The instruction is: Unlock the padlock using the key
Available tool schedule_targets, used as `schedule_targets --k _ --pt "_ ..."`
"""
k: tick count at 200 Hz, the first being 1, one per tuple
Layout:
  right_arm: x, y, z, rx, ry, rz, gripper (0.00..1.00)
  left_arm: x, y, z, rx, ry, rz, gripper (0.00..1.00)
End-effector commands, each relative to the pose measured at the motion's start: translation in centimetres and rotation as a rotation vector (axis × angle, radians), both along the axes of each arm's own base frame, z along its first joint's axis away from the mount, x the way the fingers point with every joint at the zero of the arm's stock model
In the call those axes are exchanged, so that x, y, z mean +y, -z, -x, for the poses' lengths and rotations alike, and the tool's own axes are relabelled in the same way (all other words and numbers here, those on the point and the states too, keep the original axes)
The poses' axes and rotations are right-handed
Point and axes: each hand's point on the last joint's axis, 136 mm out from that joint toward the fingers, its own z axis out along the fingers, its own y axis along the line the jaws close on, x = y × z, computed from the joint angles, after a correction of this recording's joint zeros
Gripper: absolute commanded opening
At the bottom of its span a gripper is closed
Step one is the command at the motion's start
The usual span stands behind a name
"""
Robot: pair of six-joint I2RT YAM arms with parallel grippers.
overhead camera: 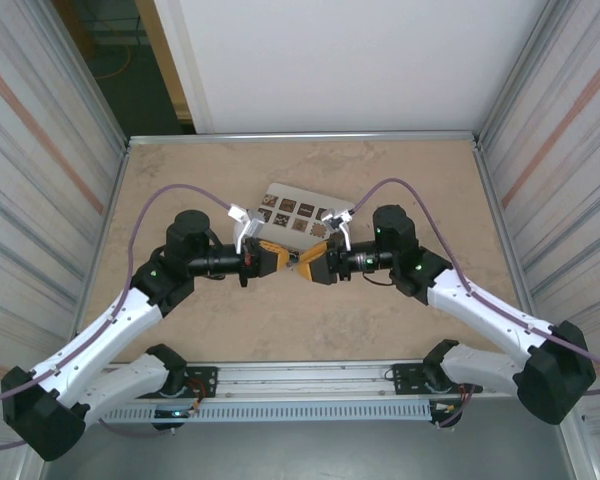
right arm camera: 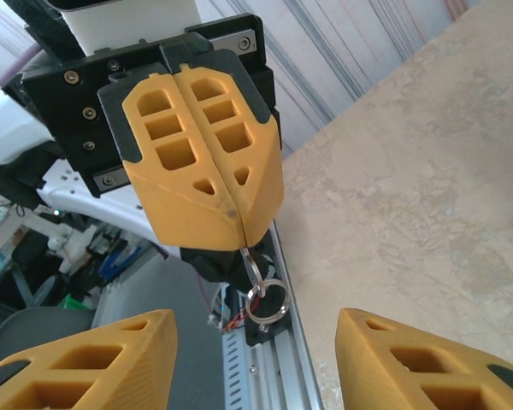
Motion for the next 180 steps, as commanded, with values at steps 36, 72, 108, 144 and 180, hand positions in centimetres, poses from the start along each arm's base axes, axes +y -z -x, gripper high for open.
schedule_targets --k 36,72,108,144,180 --pt "2.1 -2.0 0.2 -0.037 -0.059 -0.034 0.43 -0.2 -1.7 0.4 -0.054 0.040 0.025 0.00" --pt "2.3 -1.2 0.3 -0.011 -0.071 -0.012 0.36 -0.1 -1.6 0.3 -0.052 0.035 0.022 0.00" --pt "2.2 -0.4 0.6 -0.003 -0.068 0.024 0.28 -0.2 -1.5 0.2 -0.051 0.037 0.012 0.00" --pt "2.0 0.1 0.6 -0.005 -0.054 0.048 0.18 -0.2 -1.4 0.1 -0.052 0.034 0.002 0.00" --pt "1.8 0.6 0.4 -0.008 -0.039 0.067 0.09 -0.2 -1.3 0.1 -0.053 0.037 -0.005 0.00"
